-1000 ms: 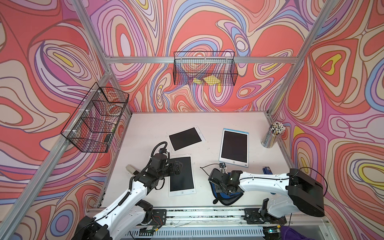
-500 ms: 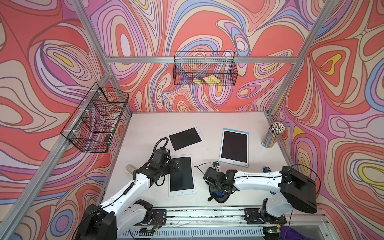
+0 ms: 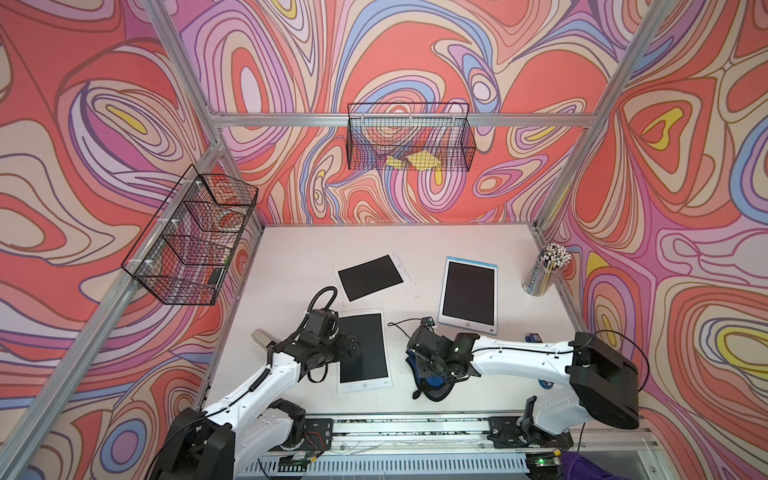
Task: Wipe the drawing tablet
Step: Pick up the cleaning item at the center of the board, then adjust the drawing tablet at the center of the board.
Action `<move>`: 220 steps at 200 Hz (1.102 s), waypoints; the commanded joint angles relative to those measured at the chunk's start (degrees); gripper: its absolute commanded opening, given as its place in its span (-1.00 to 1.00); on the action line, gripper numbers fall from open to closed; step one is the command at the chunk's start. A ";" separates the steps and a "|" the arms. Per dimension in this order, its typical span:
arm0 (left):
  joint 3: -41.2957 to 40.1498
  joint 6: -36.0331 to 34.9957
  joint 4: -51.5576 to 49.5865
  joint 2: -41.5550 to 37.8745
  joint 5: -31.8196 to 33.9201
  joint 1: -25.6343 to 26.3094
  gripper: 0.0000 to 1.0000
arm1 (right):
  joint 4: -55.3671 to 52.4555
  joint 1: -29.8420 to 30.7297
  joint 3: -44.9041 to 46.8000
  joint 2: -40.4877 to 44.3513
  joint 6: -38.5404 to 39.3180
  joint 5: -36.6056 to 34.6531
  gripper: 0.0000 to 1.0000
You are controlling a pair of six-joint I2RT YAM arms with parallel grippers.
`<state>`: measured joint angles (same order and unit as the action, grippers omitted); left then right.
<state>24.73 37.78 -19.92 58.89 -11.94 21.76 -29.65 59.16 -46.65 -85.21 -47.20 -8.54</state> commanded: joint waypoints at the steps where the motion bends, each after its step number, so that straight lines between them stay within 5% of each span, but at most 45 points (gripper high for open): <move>1: -1.27 1.23 0.48 0.04 -1.41 -0.25 0.86 | 4.66 -2.86 -0.06 1.60 2.60 4.95 -1.00; 61: -8.43 8.36 12.48 1.57 -13.91 0.73 0.70 | 10.20 -9.54 0.35 0.49 4.09 13.40 -1.00; 159: -8.61 21.74 26.27 8.99 -8.50 20.56 0.69 | -0.87 -19.80 -3.88 8.11 11.99 11.78 -1.00; 193: 2.22 7.93 4.64 4.08 -0.50 19.65 0.74 | -8.87 -21.63 -6.15 14.04 13.85 8.28 -1.00; 220: 17.79 -7.54 -7.10 6.96 5.92 13.36 0.81 | -11.69 -21.63 -2.67 20.07 11.69 10.70 -1.00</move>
<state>31.14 45.25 -13.43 64.60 -14.72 39.68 -36.03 37.67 -51.62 -69.76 -35.18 1.69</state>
